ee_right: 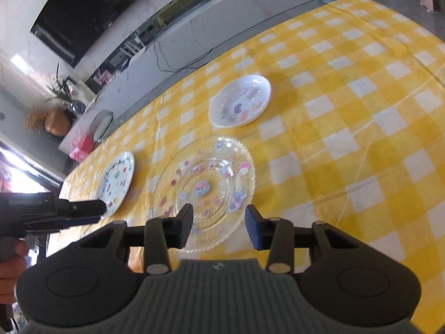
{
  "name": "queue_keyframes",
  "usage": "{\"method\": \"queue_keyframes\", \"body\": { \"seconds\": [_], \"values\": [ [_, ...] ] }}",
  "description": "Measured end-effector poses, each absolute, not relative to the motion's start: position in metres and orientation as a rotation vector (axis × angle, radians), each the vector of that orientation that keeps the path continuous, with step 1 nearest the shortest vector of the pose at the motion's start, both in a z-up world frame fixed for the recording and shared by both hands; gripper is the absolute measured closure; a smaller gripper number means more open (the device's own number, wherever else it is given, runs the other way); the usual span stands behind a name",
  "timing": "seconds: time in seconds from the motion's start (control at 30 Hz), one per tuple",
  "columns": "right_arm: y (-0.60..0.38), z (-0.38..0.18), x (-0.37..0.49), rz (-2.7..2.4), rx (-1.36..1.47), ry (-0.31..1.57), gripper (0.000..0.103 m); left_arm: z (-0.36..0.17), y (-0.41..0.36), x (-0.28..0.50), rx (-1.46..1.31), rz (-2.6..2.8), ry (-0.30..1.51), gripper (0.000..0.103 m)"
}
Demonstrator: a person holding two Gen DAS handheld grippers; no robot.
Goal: Organize plates and bowls
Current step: 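Carry the bowl stack aside, set it down, open both grippers, then move both tools over the glass plate toward the white 'Fruity' plate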
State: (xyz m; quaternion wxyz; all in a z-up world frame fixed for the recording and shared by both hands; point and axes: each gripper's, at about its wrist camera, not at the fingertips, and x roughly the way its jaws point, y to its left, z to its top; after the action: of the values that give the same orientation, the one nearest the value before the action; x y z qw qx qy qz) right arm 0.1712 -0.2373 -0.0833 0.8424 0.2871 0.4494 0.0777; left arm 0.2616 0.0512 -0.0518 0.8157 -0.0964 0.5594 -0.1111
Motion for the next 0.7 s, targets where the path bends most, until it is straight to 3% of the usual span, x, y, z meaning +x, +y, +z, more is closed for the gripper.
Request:
{"method": "queue_keyframes", "body": {
  "seconds": [0.2,0.27,0.33,0.57,0.7],
  "values": [
    [-0.241,-0.095,0.192,0.139,0.542,0.919,0.062,-0.077,0.04,0.286,-0.241,-0.214,1.268,0.067],
    [-0.24,-0.098,0.197,0.146,0.514,0.916,0.066,-0.086,0.038,0.292,-0.249,-0.196,1.293,0.067],
    [-0.238,-0.102,0.201,0.142,0.476,0.923,0.079,-0.093,0.036,0.297,-0.24,-0.175,1.311,0.067],
    [-0.248,-0.114,0.212,0.153,0.543,0.967,0.08,-0.104,0.028,0.305,-0.214,-0.17,1.354,0.071],
    [-0.248,-0.119,0.214,0.179,0.576,0.981,0.091,-0.108,0.023,0.305,-0.204,-0.176,1.366,0.077]
  ]
}}
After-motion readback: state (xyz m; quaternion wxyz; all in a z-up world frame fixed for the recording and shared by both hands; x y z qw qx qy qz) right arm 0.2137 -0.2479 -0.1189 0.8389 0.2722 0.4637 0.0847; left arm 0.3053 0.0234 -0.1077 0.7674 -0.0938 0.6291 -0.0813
